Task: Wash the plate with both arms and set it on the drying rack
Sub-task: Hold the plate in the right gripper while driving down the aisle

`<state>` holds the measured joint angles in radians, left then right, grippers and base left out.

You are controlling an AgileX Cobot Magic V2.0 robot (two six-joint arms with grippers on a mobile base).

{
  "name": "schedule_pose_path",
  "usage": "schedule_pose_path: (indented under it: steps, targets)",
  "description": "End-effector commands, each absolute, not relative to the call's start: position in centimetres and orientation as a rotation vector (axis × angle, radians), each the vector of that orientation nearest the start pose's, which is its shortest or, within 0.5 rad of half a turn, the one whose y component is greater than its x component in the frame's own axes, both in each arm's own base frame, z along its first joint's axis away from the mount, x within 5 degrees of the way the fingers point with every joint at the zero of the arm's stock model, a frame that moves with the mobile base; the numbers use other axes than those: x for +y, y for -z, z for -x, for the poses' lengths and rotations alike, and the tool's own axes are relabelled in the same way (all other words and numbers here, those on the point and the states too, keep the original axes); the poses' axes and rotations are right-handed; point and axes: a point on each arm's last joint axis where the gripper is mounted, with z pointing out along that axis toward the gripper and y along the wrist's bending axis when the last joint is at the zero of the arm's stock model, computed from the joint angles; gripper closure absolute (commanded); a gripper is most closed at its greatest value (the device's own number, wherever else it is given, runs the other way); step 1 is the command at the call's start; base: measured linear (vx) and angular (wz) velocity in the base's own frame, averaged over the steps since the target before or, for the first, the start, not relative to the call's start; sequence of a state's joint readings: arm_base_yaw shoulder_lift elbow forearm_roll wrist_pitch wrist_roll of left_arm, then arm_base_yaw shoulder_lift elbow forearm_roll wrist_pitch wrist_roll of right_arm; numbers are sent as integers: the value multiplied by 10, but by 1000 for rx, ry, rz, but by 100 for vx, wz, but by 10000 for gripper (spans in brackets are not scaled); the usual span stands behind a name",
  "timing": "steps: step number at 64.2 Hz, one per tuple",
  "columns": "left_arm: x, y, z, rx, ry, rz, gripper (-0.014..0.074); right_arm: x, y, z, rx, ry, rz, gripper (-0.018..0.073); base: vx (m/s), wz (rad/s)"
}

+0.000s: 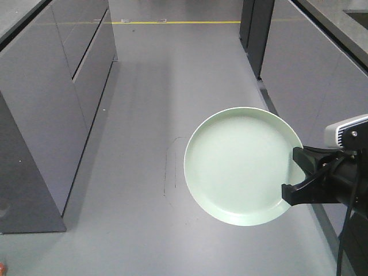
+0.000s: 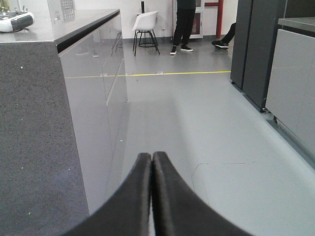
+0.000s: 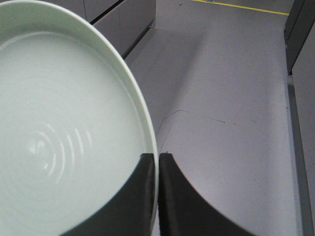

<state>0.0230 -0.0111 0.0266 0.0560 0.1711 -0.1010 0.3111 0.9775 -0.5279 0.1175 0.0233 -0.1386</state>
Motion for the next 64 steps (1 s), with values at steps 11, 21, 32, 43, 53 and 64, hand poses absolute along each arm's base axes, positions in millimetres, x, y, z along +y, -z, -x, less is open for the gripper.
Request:
schedule_pose_path:
  steps: [11,21,32,43,53,64]
  targets:
    - [1,-189,-56,1606,28,62,602,60,-295,-194,1814,-187,299,568,9,3]
    - [1,-189,-56,1606,28,62,602,60,-295,-194,1814,-187,299,568,10,3]
    - [1,-189,-56,1606,28,62,602,60,-295,-194,1814,-187,299,568,12,2]
    - [1,-189,-56,1606,28,62,602,60,-295,-194,1811,-187,298,568,13,-1]
    - [1,-189,-56,1606,28,62,602,60,-295,-194,1811,-187,298,568,12,-3]
    - [1,-189,-56,1606,28,62,602,60,-295,-194,1811,-187,298,568,13,-4]
